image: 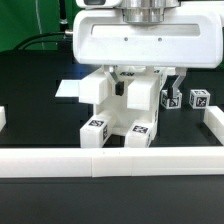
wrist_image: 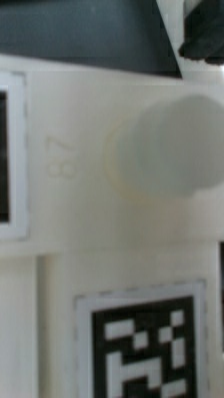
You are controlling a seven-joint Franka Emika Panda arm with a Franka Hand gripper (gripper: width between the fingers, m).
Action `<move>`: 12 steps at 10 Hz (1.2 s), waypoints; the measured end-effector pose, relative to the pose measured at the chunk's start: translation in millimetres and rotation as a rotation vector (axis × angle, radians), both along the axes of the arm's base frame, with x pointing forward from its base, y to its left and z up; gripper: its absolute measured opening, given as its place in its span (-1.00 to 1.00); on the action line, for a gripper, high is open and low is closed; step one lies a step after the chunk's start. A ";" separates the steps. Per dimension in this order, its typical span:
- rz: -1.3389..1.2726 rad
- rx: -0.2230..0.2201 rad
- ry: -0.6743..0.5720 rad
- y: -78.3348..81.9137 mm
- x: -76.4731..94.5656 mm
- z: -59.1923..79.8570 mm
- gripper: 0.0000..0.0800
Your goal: Assemble chair
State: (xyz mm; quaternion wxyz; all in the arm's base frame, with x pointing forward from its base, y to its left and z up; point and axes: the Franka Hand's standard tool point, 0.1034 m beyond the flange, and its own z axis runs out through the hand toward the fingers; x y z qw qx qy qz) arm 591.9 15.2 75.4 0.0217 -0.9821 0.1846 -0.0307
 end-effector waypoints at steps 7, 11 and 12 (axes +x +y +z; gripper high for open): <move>0.030 0.014 -0.004 -0.6 6.5 28.5 0.62; -0.002 0.073 -0.008 14.4 -16.6 91.2 0.62; -0.004 0.069 -0.006 11.3 -14.5 87.7 0.62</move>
Offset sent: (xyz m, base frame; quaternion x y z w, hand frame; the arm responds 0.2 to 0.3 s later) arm 0.0004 -0.0008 0.0003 0.0035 -0.0014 -0.0007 1.0000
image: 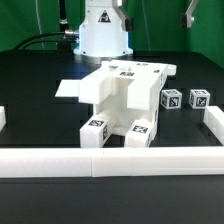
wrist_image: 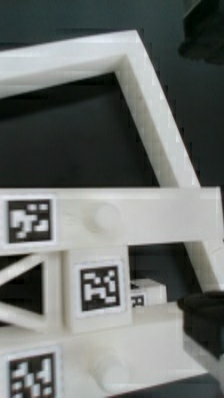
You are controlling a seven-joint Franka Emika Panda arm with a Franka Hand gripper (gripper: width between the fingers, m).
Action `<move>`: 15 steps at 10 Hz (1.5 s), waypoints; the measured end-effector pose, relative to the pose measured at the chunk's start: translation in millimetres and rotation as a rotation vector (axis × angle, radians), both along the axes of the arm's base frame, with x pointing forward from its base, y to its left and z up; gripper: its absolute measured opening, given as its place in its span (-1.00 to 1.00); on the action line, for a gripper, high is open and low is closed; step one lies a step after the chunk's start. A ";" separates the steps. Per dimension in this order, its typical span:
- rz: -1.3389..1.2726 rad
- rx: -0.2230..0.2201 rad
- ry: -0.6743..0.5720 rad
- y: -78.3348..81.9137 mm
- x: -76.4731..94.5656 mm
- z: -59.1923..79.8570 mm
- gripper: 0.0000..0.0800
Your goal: Assemble chair
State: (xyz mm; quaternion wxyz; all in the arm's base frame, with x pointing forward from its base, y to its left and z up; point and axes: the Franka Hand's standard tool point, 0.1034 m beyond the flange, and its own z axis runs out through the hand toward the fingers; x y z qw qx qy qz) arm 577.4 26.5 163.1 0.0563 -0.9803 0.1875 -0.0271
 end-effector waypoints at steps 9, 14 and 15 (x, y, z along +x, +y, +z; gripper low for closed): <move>-0.135 0.016 0.049 56.6 -79.9 -26.5 0.62; -0.169 0.013 0.033 69.8 -100.4 -36.0 0.62; -0.166 0.008 0.055 81.3 -124.3 -44.8 0.62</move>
Offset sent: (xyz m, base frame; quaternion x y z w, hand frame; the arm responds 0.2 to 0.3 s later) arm -0.0330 0.0129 -0.0004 0.0162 -0.0559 0.1189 0.9912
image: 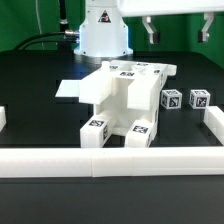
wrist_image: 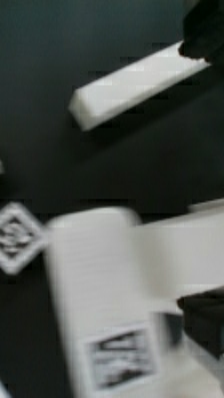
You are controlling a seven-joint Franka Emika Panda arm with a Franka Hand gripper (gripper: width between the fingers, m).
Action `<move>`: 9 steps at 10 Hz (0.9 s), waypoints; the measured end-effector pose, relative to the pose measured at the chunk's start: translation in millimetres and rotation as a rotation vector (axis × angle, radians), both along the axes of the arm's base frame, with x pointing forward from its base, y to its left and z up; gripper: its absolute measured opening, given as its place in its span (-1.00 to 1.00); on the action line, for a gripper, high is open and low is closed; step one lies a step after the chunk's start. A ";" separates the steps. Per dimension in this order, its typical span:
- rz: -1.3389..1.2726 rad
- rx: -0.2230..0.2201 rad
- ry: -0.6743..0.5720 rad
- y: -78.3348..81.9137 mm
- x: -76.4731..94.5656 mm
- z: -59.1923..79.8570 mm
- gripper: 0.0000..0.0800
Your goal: Assemble chair
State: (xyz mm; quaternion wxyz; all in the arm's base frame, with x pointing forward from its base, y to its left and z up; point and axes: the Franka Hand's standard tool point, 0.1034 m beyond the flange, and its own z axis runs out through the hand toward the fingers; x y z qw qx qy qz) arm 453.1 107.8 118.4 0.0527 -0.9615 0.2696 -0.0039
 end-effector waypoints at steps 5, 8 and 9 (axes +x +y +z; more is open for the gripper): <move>0.025 -0.037 -0.017 -0.2 -25.5 -31.0 0.62; 0.094 -0.054 -0.028 -18.2 -22.4 -39.4 0.62; 0.103 -0.055 -0.026 -23.9 -22.4 -42.1 0.62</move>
Offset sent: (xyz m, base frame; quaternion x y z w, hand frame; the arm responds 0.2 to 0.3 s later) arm -0.0219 0.0008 -0.0274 0.0101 0.0248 0.0085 0.9996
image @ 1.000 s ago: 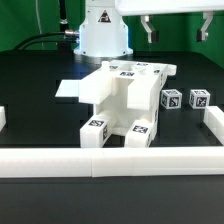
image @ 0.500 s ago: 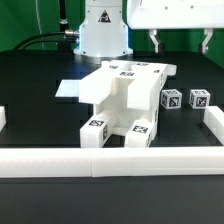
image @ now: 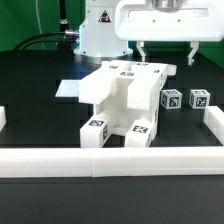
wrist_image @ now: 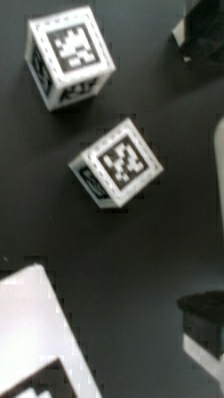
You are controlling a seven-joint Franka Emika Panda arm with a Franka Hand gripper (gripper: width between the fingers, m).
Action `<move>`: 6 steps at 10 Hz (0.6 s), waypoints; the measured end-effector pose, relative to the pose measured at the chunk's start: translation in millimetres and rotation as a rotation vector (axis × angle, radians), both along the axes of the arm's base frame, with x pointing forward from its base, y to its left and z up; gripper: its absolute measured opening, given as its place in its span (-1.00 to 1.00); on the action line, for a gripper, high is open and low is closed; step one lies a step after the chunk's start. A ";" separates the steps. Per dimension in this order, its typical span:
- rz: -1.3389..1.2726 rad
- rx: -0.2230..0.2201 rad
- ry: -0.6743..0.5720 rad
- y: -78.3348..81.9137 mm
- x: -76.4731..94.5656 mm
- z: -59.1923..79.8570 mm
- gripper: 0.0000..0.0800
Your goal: Assemble chair
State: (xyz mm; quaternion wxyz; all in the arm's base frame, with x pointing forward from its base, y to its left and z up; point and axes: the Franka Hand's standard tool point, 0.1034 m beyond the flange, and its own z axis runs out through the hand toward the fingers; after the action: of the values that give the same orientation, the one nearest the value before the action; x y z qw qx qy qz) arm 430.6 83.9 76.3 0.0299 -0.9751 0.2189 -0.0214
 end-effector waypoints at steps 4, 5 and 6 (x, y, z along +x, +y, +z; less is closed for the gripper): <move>0.031 -0.007 -0.010 -8.4 15.5 -2.0 0.62; 0.035 -0.007 -0.016 -7.3 24.2 -1.0 0.62; 0.039 -0.006 -0.009 -7.8 28.8 -0.5 0.62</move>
Offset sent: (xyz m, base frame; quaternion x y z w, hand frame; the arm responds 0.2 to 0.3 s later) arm 0.0287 -0.0046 0.0009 -0.0058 0.0127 -0.0260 0.9996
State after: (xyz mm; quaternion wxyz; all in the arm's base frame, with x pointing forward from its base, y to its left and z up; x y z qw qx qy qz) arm 459.4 76.1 75.7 0.0283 -0.9792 0.1995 -0.0256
